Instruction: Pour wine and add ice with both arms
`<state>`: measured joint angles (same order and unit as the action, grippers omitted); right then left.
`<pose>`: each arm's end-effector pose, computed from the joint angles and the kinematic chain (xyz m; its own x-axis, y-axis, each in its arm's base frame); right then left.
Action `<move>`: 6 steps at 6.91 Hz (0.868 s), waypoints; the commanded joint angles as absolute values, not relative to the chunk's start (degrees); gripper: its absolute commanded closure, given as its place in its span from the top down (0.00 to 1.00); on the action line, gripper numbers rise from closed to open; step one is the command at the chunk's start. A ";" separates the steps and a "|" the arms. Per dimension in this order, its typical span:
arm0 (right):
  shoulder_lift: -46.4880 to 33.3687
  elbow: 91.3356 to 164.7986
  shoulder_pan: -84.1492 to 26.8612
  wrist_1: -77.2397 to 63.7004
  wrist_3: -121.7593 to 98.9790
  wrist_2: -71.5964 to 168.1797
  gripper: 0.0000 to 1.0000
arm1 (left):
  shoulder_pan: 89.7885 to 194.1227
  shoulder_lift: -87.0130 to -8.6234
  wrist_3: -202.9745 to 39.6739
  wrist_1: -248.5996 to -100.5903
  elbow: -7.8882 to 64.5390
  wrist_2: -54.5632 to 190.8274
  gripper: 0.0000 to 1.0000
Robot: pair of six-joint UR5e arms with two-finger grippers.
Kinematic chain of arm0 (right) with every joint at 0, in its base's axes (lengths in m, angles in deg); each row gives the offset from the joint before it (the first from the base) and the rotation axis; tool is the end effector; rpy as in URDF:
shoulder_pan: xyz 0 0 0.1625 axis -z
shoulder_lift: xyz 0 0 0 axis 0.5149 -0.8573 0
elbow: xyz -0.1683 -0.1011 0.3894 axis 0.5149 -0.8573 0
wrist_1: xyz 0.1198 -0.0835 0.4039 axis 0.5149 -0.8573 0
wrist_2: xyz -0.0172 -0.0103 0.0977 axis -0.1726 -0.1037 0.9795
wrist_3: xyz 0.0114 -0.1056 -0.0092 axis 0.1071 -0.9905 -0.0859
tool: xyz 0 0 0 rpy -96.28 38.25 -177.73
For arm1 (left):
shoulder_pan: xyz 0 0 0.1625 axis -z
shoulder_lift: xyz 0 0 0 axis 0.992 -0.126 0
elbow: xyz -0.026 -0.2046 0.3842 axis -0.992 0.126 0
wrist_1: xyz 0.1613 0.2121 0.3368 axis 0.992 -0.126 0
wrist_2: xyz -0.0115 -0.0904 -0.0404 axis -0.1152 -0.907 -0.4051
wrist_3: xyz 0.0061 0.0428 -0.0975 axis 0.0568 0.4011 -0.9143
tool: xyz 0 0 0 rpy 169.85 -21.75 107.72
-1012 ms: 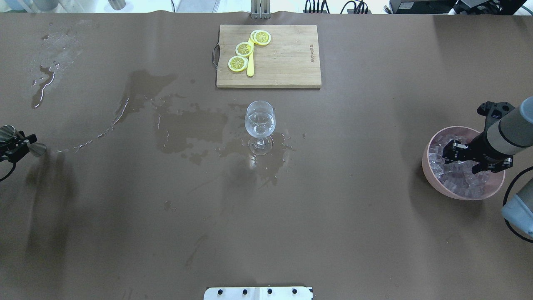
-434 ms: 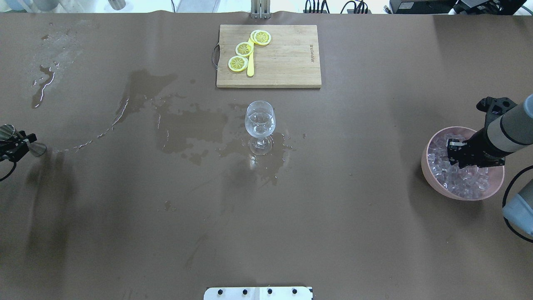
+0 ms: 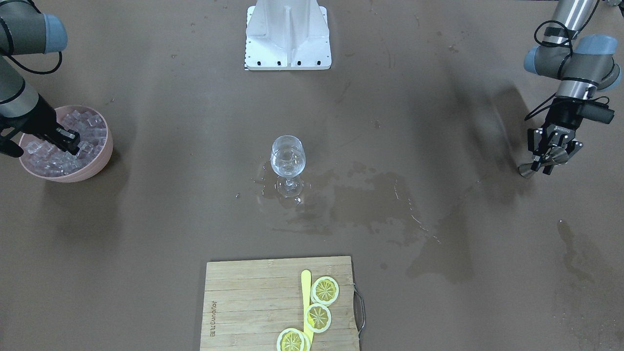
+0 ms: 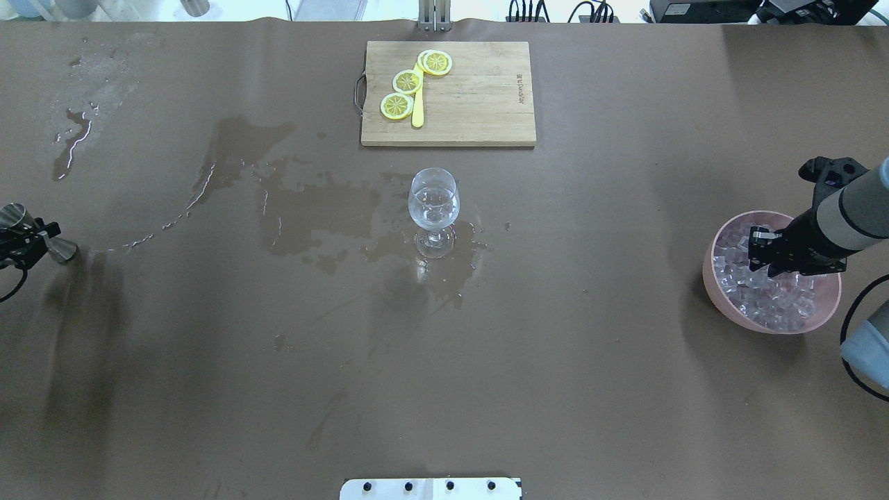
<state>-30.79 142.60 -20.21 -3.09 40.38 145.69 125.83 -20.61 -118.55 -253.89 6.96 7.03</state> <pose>-0.2509 -0.4386 0.5319 0.6918 0.3510 0.6310 -0.2753 0.9361 -0.2189 0.2119 -0.3992 0.7119 0.6005 0.2814 -0.7484 0.5049 0.5923 0.6279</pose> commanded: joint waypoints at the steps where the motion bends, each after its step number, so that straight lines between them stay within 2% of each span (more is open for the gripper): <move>1: -30.18 142.13 -20.17 -3.06 40.31 144.72 0.85 | 125.83 -20.58 -118.60 -254.05 7.05 6.96 0.37; 5: -30.18 140.55 -20.16 -3.06 39.43 143.75 0.86 | 126.00 -20.58 -118.69 -254.66 7.32 6.96 0.34; 6: -30.18 140.54 -20.16 -3.06 39.52 143.75 0.78 | 126.00 -20.49 -118.77 -254.66 7.32 6.96 0.33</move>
